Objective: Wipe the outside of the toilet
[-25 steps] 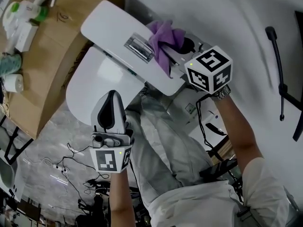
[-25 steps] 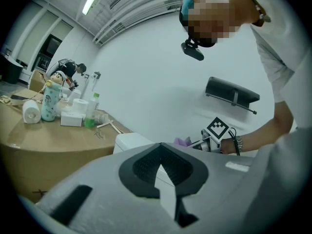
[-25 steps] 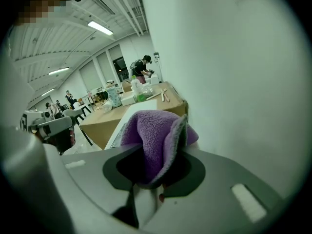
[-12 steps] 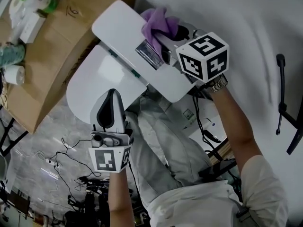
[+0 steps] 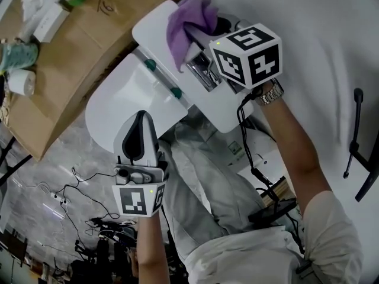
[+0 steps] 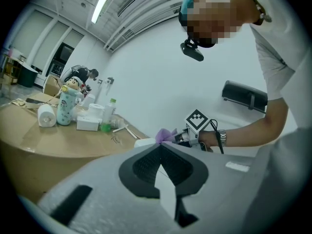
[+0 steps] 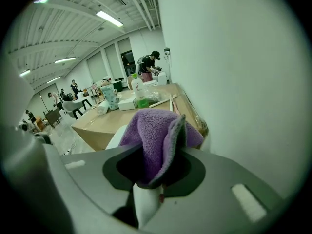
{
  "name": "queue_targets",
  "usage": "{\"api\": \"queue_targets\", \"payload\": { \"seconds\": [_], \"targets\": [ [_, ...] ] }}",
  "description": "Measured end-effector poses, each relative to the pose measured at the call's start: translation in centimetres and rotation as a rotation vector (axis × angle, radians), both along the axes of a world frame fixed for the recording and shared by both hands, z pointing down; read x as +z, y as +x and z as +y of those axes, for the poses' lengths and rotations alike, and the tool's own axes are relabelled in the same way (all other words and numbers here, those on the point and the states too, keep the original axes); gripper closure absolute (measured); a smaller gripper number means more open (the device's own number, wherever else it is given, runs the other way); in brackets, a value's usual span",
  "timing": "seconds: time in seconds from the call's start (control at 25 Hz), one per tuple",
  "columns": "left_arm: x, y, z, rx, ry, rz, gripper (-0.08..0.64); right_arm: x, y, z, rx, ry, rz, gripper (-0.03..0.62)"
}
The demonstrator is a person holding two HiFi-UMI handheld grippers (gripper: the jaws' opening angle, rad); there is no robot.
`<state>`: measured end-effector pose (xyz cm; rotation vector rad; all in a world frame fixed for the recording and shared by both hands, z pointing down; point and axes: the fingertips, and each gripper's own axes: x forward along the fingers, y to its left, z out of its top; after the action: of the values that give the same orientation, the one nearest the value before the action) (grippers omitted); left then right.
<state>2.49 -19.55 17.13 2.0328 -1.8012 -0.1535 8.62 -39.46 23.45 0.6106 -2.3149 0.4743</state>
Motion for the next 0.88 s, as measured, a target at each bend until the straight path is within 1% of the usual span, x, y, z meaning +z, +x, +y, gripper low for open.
{"api": "queue_targets", "payload": {
  "seconds": [0.2,0.4,0.48,0.6,0.8,0.88],
  "targets": [
    [0.2,-0.9,0.6,-0.014,0.001,0.006,0.554,-0.1,-2.7,0.0,-0.036,0.018,0.024,0.489],
    [0.2,-1.9,1.6,-0.026,0.004,0.007,0.554,-0.1,-4.7,1.8,-0.127,0.024,0.052,0.489],
    [0.1,-2.4,2.0,-0.031,0.007,0.007,0.554,-0.1,-5.6,2.7,-0.147,0.016,0.057,0.489],
    [0.0,-2.8,2.7,-0.036,0.013,0.010,0.554,0.0,-6.5,3.6,-0.151,0.001,0.060,0.489],
    [0.0,-3.5,4.1,-0.026,0.018,0.013,0.554,0.1,-7.6,4.8,-0.118,-0.023,0.055,0.489],
    [0.1,-3.9,4.7,-0.022,0.017,0.015,0.554,0.1,-7.9,5.4,-0.118,-0.019,0.060,0.489]
  ]
}}
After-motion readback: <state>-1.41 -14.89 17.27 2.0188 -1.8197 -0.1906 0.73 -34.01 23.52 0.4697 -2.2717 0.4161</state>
